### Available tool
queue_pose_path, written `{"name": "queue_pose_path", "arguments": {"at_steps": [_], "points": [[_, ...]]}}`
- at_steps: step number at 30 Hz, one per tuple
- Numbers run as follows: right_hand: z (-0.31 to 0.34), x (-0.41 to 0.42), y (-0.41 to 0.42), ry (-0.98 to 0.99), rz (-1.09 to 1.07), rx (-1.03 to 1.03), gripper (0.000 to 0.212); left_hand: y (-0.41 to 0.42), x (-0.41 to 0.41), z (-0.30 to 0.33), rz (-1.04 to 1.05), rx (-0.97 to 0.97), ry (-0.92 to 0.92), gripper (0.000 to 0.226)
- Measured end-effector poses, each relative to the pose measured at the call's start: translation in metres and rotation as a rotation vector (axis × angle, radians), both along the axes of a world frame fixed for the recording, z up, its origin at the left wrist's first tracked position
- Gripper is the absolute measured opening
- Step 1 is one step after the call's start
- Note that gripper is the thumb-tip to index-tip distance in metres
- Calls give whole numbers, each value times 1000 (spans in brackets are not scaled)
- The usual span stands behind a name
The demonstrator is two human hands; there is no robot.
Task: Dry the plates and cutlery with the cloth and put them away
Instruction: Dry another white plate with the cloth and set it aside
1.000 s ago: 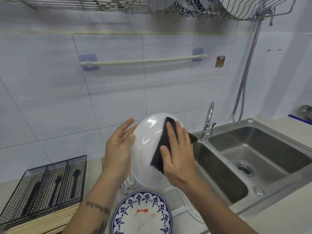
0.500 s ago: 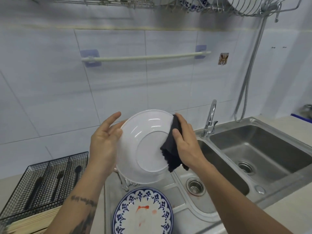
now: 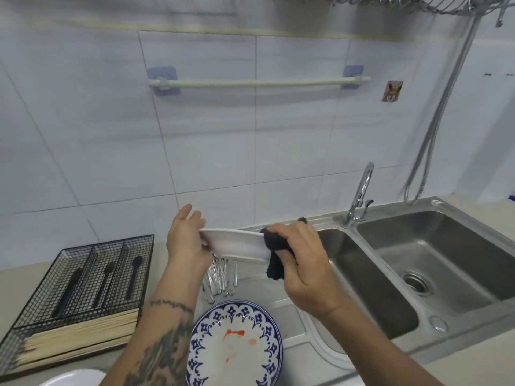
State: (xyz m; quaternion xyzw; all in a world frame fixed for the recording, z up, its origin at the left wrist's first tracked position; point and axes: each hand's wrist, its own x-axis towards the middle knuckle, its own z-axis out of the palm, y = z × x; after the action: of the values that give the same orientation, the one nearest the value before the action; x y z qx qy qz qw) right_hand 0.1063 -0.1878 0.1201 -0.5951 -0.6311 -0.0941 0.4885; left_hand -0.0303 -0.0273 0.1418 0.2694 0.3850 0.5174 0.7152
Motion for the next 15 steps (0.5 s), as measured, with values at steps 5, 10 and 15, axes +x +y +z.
{"name": "queue_pose_path", "arguments": {"at_steps": [5, 10, 15], "points": [[-8, 22, -16, 42, 95, -69, 32, -16, -5, -15, 30, -113, 121, 74], [-16, 41, -25, 141, 155, -232, 41, -32, -6, -35, 64, -139, 166, 76], [-39, 57, -35, 35, 124, -444, 41, -55, 0, -46, 125, -85, 199, 66]]}}
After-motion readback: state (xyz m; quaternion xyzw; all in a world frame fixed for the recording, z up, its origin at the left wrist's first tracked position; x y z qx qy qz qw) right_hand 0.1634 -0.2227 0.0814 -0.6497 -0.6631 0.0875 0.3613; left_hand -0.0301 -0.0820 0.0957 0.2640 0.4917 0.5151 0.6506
